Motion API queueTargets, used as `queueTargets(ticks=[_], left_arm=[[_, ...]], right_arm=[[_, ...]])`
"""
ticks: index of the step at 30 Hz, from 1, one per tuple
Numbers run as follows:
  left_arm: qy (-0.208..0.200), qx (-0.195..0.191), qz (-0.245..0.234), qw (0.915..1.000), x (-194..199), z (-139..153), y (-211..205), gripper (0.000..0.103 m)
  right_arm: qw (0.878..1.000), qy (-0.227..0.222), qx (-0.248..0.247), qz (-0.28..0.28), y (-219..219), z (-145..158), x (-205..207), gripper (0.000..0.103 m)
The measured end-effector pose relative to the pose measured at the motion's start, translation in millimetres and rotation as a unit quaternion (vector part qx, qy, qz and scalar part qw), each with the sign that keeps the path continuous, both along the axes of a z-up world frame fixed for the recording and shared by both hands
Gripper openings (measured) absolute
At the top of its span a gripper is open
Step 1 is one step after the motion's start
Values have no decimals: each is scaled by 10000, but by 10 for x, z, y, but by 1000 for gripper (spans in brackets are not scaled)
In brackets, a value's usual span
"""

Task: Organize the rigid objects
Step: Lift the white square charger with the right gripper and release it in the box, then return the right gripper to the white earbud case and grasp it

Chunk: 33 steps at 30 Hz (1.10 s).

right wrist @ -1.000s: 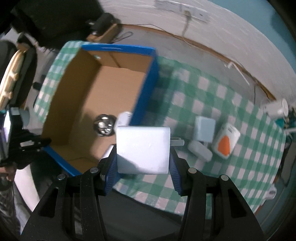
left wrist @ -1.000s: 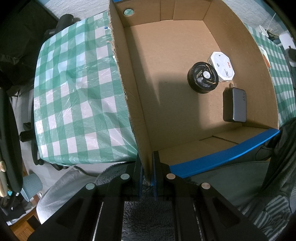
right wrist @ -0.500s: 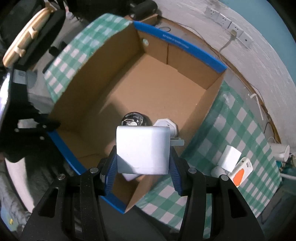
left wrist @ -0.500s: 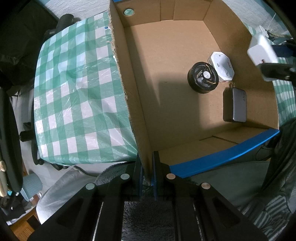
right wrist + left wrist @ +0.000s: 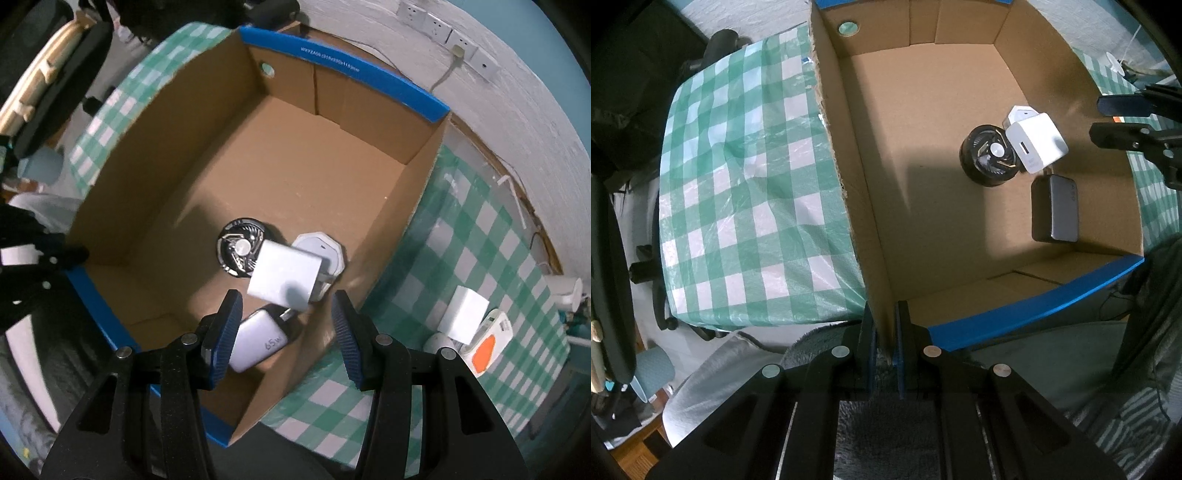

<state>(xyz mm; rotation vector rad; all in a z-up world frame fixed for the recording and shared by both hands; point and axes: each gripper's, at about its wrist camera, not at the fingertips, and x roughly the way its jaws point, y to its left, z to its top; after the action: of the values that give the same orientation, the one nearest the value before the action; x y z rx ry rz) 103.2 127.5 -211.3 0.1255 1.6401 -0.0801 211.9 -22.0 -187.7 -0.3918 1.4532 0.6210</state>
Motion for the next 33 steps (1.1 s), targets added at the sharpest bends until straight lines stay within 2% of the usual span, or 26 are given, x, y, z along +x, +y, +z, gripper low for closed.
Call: queueTargets(ticks=[3, 5, 13, 19, 21, 33], left_arm=[[3, 15, -12, 10000, 2, 5, 9, 7], [4, 16, -8, 10000, 4, 13, 12, 7], [0, 26, -14, 10000, 0, 14, 9, 7], [0, 30, -19, 10000, 1, 23, 17, 7], [7, 24, -12, 10000, 6, 27, 23, 7], [12, 46, -6, 10000, -2, 37, 34, 7]], right_arm=[[9999, -31, 84, 52, -16, 60, -33, 53], [9999, -125, 70, 74, -41, 106, -52, 62], [9995, -228, 202, -12, -243, 287, -27, 63], [9991, -305, 230, -169, -586, 378, 42, 65], [9991, -345, 167, -191, -725, 362, 69, 68], [9971, -241, -323, -645, -1556, -66, 263, 68]])
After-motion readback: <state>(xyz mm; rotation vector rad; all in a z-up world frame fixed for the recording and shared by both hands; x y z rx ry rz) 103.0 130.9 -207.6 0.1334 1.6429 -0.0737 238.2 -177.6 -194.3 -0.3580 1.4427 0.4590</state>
